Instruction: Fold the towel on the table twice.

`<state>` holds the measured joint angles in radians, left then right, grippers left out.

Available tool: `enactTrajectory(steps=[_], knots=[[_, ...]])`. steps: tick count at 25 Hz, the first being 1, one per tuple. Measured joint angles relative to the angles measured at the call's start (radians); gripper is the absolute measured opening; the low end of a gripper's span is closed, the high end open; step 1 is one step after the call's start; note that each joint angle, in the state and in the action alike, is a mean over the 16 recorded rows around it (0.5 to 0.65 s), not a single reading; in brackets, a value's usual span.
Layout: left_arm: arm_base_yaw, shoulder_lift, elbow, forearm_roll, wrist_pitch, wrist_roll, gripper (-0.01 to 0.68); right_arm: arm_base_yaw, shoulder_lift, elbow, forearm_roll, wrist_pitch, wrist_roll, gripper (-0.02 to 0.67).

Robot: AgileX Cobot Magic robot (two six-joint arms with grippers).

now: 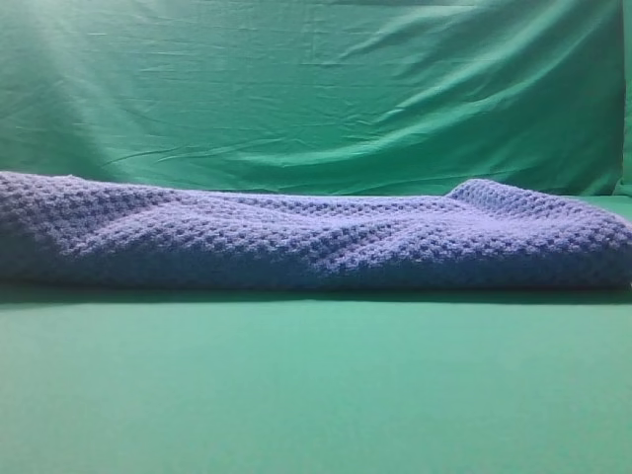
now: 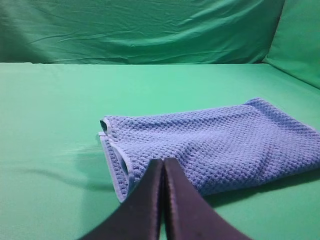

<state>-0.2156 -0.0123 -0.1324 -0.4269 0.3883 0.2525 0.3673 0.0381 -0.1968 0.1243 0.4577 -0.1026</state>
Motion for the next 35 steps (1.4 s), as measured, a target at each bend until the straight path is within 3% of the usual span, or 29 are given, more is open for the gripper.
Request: enactTrajectory(steps=[19,35], knots=[[0.000,0.000,0.148,0.149,-0.079,0.000,0.000,0.000,0.000,0.194,-0.092,-0.167,0.000,0.000],[0.002,0.000,0.149,0.175,-0.049,0.006,0.000,0.000,0.000,0.223,-0.099,-0.092,0.000,0.000]])
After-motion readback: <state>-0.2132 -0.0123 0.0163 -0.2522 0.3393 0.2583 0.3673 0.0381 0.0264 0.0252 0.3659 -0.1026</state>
